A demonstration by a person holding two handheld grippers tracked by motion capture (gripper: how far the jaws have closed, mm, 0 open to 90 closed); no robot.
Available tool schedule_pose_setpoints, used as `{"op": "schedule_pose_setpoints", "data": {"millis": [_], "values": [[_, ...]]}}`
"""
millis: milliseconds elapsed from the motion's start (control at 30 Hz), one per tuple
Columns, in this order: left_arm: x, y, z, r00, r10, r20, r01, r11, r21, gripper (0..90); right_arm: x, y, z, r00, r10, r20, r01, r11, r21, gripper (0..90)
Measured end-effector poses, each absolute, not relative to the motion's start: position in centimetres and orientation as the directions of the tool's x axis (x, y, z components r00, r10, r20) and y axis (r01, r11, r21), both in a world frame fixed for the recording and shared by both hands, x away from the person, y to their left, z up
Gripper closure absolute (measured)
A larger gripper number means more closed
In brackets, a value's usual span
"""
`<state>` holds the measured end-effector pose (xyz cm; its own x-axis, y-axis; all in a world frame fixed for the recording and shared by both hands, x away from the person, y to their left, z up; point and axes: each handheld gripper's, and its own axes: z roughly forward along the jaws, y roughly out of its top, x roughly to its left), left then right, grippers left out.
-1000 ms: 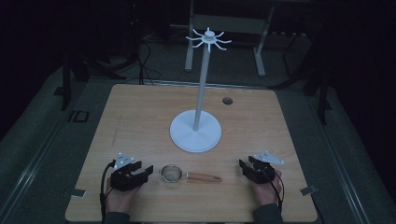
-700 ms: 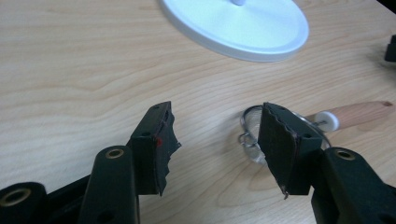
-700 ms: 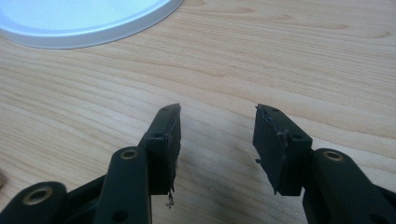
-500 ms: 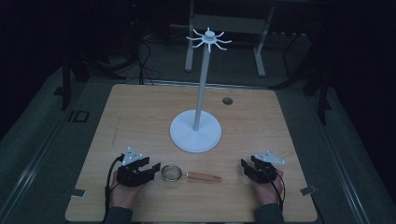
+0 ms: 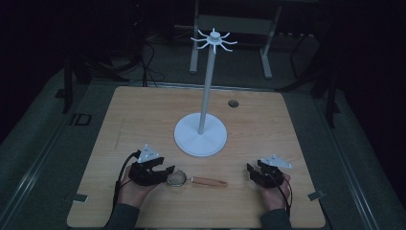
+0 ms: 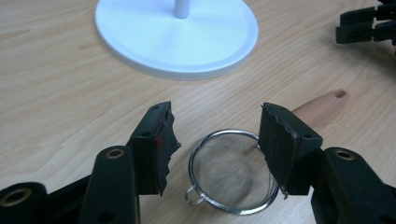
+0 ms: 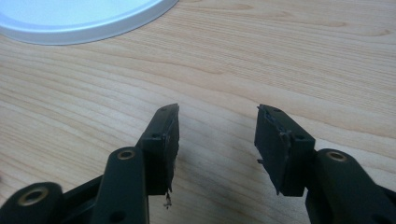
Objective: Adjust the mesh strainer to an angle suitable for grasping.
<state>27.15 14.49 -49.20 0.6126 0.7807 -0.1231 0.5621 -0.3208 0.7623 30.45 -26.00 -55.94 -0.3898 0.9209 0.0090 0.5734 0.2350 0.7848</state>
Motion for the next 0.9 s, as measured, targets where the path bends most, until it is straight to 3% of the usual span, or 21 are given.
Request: {"op": "schedule_pose_setpoints", "data": {"millis": [467,900], "values": [[28.3,11.8,-48.5,0.738,0.671,-0.068,0.505,-0.483,0.715,50.8,30.6,-26.4,-55.9,-0.375,0.927,0.025,0.581,0.214,0.786,47.2],[29.4,9.4,-48.4,0.819,0.572,-0.042,0.455,-0.602,0.656,50.6,30.7,-26.5,-55.9,-0.376,0.926,0.026,0.585,0.215,0.782,45.8]]}}
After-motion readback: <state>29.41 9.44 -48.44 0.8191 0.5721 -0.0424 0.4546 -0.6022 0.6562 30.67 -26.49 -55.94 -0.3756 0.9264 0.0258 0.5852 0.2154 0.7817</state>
